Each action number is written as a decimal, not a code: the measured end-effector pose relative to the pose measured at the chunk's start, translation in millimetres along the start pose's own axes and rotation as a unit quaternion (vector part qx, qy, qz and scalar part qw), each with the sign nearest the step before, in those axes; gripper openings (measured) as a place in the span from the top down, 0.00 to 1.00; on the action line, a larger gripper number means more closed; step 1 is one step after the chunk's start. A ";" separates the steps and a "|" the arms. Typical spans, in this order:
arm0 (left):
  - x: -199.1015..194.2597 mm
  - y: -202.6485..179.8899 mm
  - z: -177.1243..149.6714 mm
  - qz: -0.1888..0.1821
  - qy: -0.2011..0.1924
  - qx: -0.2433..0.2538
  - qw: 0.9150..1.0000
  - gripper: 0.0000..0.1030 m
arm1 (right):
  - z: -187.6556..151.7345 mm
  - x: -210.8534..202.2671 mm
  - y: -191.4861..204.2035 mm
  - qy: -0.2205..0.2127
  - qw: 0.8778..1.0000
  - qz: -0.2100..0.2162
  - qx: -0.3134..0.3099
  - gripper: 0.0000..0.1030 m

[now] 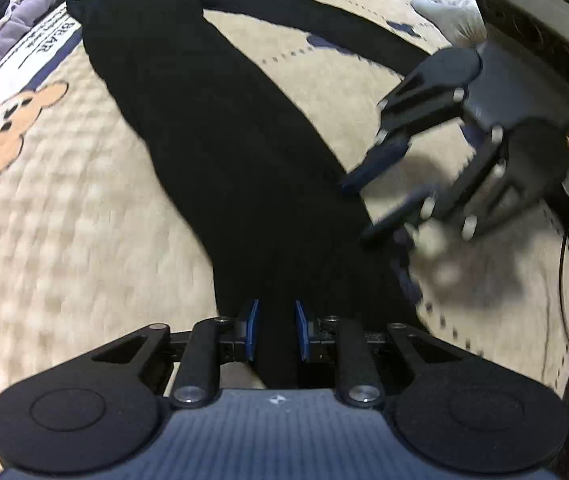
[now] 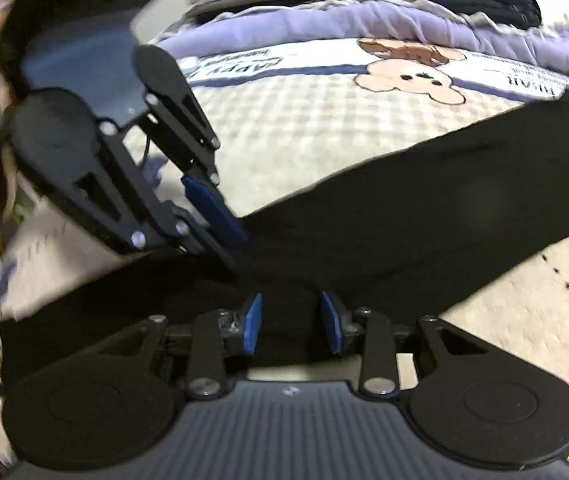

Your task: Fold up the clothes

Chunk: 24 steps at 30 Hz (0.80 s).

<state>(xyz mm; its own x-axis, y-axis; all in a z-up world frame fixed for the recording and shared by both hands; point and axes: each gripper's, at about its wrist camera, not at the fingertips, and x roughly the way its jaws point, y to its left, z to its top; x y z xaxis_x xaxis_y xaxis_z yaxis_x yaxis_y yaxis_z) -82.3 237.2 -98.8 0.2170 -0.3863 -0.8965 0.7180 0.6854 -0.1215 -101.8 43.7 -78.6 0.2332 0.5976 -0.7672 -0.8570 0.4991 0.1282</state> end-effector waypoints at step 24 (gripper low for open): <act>8.2 -90.7 14.3 -0.152 0.177 0.030 0.972 0.70 | -94.8 -116.5 -110.9 0.045 0.953 -0.192 0.232 0.42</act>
<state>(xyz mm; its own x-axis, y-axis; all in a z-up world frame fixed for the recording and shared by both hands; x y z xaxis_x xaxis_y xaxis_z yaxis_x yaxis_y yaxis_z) -136.1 163.0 -89.1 -0.2447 -0.3216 -0.9147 0.7533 0.5309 -0.3882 -77.5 -140.7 -63.0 0.4310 0.2692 -0.8612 -0.4161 0.9062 0.0750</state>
